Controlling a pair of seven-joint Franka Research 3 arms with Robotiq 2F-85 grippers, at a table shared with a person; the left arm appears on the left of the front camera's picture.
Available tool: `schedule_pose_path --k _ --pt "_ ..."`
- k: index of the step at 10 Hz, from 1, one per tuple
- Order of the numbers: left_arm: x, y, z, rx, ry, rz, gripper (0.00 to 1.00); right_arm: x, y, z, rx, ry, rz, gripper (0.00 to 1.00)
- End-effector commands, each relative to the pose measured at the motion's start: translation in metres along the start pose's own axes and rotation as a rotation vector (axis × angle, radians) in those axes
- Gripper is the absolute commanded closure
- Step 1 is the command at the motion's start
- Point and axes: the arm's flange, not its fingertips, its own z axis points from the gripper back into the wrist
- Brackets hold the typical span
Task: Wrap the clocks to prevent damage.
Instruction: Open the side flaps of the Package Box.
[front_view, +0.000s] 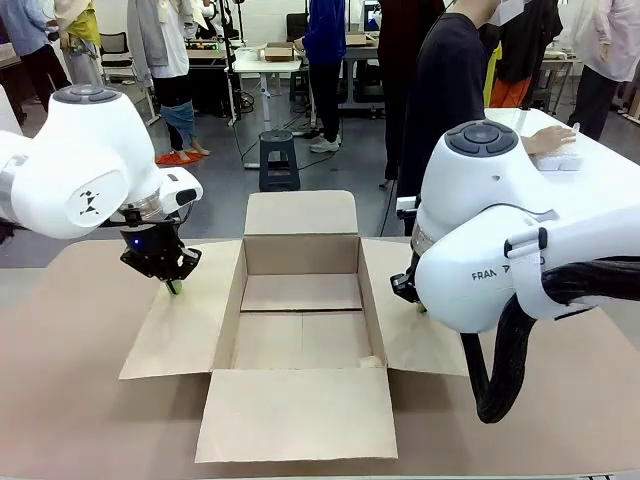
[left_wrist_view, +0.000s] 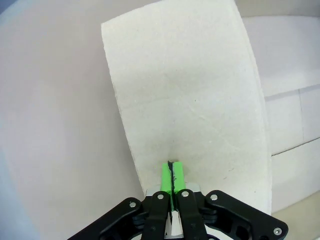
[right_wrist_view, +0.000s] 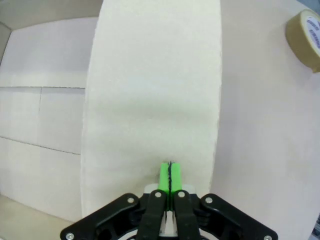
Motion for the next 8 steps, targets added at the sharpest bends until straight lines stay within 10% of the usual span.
schedule_pose_path --k 1,8 --pt "-0.006 0.009 -0.012 -0.062 0.024 0.019 1.0 -0.013 -0.008 -0.02 0.039 0.021 0.024 0.99" --pt "-0.007 0.009 -0.037 -0.124 0.1 0.022 1.0 0.001 -0.005 -0.024 0.032 0.039 0.019 0.99"
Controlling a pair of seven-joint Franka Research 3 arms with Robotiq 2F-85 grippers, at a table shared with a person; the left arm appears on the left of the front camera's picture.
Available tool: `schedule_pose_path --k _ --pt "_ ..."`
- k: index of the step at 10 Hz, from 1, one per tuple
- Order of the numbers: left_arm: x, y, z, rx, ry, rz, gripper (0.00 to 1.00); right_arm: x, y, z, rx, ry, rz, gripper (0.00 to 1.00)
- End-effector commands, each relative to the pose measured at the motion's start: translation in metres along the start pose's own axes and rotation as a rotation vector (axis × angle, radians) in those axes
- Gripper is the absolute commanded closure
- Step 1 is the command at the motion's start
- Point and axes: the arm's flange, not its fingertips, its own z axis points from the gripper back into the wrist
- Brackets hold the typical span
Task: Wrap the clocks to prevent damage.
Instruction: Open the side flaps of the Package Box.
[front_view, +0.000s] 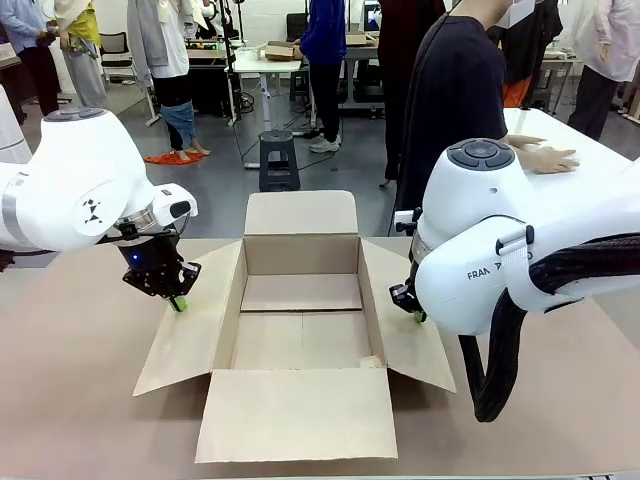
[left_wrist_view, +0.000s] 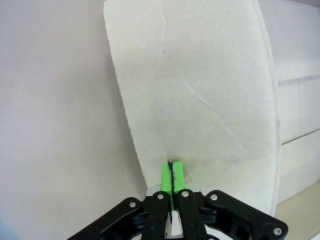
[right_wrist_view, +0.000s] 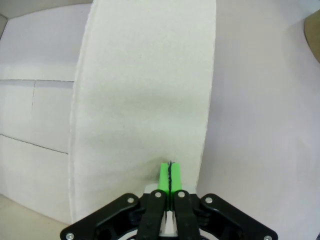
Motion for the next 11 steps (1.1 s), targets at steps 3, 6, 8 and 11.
schedule_pose_path --k 3,6,8,11 --pt "0.0034 0.0003 -0.0151 -0.046 0.022 -0.023 1.0 -0.0004 -0.0003 -0.0018 -0.002 0.003 -0.001 0.99" --pt "-0.0014 0.0001 -0.0161 0.0 0.036 -0.008 1.0 -0.0004 -0.0003 -0.0018 -0.002 0.003 -0.001 0.99" --pt "-0.0014 0.0001 -0.0161 0.0 0.036 -0.008 1.0 -0.0004 -0.0003 -0.0018 -0.002 0.003 -0.001 0.99" --pt "-0.0014 0.0001 -0.0161 0.0 0.036 -0.008 1.0 -0.0004 -0.0003 -0.0018 -0.002 0.003 -0.001 0.99"
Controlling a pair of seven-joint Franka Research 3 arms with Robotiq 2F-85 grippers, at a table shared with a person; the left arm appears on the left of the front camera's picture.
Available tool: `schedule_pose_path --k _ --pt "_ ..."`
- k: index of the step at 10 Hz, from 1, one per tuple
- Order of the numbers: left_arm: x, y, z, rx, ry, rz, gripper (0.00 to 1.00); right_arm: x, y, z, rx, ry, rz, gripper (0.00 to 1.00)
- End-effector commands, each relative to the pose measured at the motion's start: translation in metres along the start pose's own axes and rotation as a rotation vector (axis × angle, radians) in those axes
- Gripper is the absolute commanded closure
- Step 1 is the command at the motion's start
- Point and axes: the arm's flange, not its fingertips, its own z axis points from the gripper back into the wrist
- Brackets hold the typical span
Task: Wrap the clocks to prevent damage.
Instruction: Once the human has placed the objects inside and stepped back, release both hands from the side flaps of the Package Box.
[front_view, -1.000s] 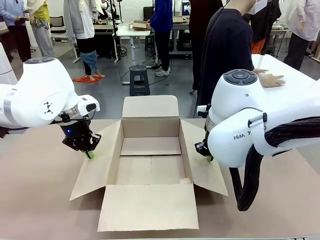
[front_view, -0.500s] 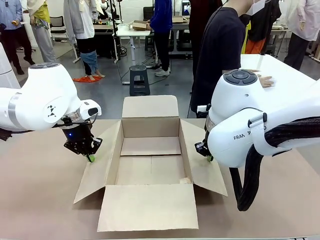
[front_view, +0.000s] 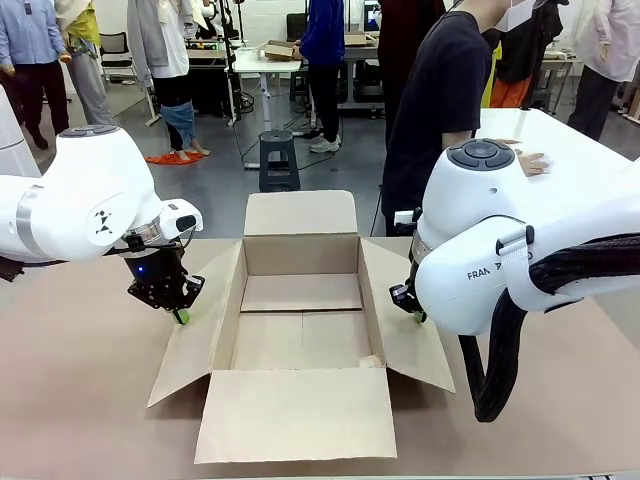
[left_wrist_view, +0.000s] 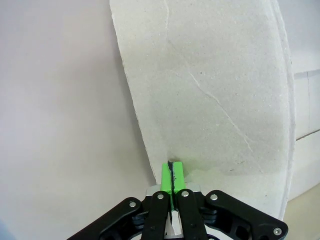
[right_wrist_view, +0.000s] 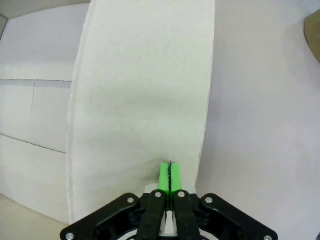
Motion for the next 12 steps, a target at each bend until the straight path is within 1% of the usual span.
schedule_pose_path --k 1,12 --pt "-0.0008 0.0002 0.0026 0.001 -0.003 0.003 1.0 -0.0003 -0.0003 -0.0017 -0.002 0.002 -0.001 0.99" --pt "-0.0008 0.0002 0.0026 0.001 -0.003 0.003 1.0 -0.0003 -0.0003 -0.0017 -0.002 0.002 -0.001 0.99"
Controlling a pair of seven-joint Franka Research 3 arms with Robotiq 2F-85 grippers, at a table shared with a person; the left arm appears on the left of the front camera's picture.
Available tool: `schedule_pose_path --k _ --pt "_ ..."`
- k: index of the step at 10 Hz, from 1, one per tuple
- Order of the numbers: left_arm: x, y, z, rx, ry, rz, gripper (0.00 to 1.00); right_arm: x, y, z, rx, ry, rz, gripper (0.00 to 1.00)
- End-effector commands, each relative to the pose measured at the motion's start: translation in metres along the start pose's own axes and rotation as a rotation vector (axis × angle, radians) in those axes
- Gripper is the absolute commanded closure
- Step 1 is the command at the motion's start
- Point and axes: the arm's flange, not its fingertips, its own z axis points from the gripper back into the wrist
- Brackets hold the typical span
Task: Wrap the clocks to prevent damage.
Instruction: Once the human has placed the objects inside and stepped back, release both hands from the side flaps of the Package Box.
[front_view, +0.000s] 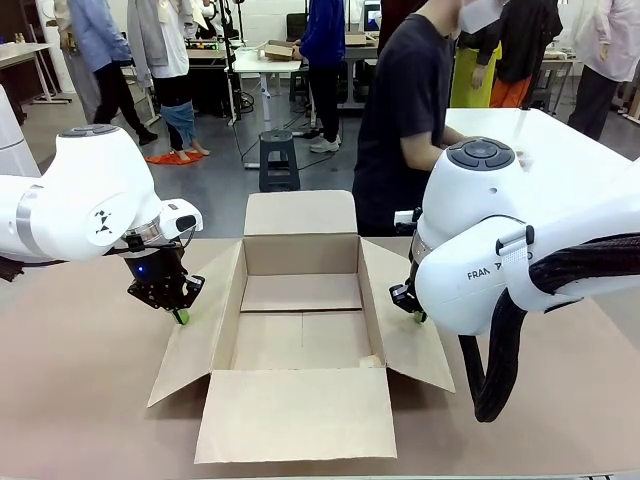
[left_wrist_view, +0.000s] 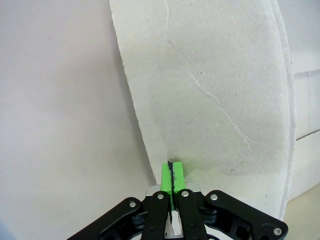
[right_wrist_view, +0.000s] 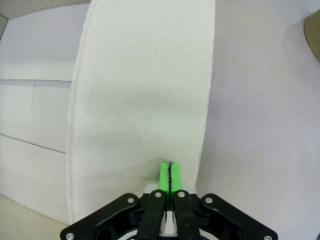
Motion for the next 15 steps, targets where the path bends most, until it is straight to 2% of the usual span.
schedule_pose_path --k 1,15 --pt "-0.0008 0.0002 0.0026 0.001 -0.003 0.003 1.0 -0.0003 -0.0003 -0.0017 -0.002 0.002 -0.001 0.99" --pt "-0.0008 0.0002 0.0026 0.001 -0.003 0.003 1.0 -0.0003 -0.0003 -0.0017 -0.002 0.002 -0.001 0.99"
